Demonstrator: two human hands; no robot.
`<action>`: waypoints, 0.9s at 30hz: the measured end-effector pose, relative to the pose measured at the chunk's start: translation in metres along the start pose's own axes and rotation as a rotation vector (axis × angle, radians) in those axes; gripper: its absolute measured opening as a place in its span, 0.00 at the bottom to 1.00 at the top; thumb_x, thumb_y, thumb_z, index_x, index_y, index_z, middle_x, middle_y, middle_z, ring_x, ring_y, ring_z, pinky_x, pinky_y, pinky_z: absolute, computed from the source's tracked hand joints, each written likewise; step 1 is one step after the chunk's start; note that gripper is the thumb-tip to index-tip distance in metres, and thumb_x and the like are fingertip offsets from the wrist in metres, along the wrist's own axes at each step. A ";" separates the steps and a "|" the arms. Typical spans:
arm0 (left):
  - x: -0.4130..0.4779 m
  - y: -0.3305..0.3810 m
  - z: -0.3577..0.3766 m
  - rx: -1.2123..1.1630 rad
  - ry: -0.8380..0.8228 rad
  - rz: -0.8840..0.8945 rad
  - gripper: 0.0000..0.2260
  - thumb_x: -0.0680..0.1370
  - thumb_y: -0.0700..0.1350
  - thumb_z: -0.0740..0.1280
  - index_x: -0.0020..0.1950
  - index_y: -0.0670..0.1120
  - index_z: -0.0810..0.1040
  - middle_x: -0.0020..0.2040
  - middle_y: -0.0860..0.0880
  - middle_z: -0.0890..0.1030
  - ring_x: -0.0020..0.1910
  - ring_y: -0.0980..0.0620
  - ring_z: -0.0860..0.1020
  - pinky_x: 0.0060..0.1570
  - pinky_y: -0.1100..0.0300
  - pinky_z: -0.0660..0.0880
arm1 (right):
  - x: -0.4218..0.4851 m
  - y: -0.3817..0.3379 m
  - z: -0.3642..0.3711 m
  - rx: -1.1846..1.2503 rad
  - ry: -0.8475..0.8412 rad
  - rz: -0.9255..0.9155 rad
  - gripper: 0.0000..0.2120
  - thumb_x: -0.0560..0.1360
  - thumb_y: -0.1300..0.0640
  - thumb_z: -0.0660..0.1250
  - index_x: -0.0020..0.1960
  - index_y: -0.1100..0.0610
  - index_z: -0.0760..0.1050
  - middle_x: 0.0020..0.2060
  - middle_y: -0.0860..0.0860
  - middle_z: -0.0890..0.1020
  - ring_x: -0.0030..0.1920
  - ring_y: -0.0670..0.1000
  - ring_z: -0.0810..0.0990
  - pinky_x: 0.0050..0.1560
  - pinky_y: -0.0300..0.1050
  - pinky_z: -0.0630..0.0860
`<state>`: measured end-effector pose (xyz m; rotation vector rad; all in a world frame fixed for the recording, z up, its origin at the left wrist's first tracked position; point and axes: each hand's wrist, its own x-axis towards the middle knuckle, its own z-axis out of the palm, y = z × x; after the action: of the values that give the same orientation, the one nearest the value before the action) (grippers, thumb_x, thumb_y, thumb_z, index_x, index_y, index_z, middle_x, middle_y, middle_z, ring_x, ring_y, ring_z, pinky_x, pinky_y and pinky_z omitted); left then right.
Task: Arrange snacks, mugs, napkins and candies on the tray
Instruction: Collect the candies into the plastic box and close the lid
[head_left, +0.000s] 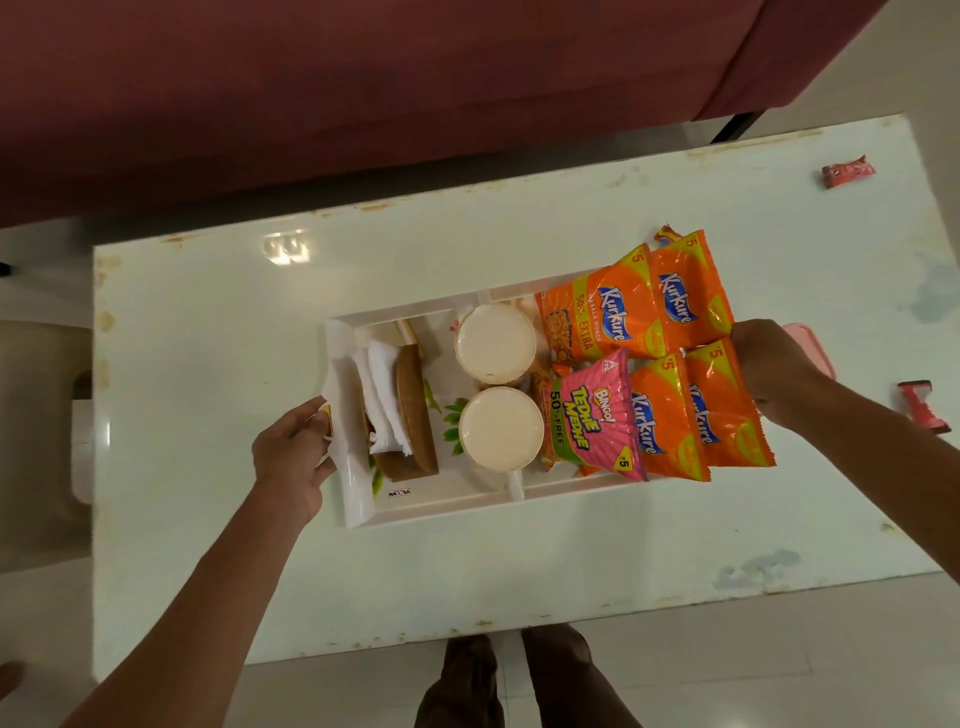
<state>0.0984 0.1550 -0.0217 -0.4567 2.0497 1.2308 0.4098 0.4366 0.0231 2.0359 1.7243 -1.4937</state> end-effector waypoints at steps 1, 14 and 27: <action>0.000 -0.001 0.000 -0.001 0.000 0.001 0.11 0.81 0.37 0.67 0.62 0.47 0.81 0.51 0.46 0.81 0.45 0.48 0.79 0.50 0.51 0.78 | 0.002 0.000 0.001 -0.010 0.005 0.003 0.17 0.83 0.53 0.58 0.50 0.66 0.78 0.49 0.64 0.82 0.50 0.67 0.82 0.58 0.64 0.77; -0.012 -0.004 -0.017 0.054 -0.077 0.084 0.14 0.81 0.42 0.67 0.67 0.46 0.79 0.59 0.45 0.82 0.54 0.47 0.81 0.57 0.51 0.78 | -0.013 0.007 -0.037 -0.008 0.026 -0.076 0.10 0.76 0.64 0.68 0.57 0.63 0.80 0.47 0.59 0.86 0.50 0.59 0.84 0.58 0.58 0.79; -0.167 -0.068 -0.032 0.209 -0.331 0.000 0.11 0.83 0.36 0.59 0.63 0.36 0.74 0.61 0.34 0.77 0.57 0.37 0.75 0.51 0.47 0.73 | 0.002 0.082 -0.096 -0.962 -0.058 -0.537 0.54 0.64 0.59 0.80 0.80 0.48 0.50 0.80 0.52 0.50 0.79 0.57 0.49 0.65 0.57 0.70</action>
<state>0.2442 0.0855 0.0644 -0.1428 1.8656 1.0017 0.5322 0.4666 0.0317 1.0727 2.3967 -0.5153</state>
